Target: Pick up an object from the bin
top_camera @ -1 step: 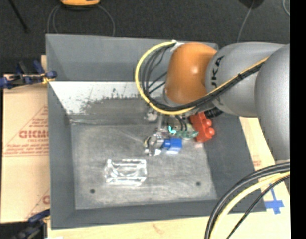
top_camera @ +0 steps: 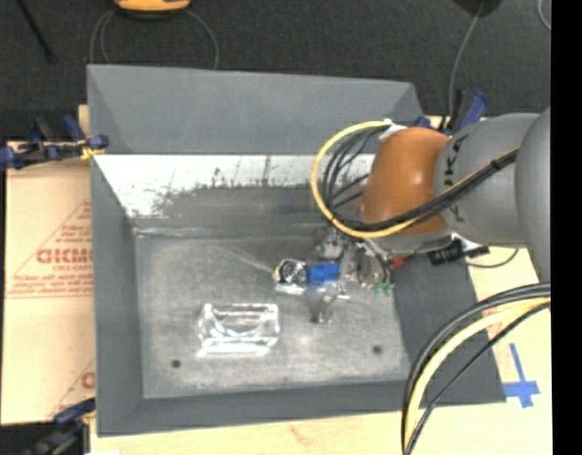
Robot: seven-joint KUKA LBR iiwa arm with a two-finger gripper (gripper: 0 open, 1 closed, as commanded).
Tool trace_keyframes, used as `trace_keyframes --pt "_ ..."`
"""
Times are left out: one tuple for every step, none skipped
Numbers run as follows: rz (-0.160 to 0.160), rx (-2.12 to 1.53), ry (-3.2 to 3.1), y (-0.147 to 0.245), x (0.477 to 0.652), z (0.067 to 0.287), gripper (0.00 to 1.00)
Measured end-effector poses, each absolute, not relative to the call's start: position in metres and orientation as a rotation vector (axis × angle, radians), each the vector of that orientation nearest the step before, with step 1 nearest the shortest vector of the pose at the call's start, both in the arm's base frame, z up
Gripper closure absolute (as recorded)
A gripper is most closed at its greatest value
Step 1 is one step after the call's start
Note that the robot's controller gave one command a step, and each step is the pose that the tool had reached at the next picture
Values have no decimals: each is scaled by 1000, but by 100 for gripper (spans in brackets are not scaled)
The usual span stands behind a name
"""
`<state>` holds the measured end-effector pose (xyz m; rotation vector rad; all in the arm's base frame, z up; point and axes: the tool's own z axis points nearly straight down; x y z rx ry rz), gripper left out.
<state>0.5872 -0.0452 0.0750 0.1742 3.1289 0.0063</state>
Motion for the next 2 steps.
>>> trace_keyframes --pt "4 165 3119 -43 591 78 100" --pt "0 145 3127 -56 584 206 100"
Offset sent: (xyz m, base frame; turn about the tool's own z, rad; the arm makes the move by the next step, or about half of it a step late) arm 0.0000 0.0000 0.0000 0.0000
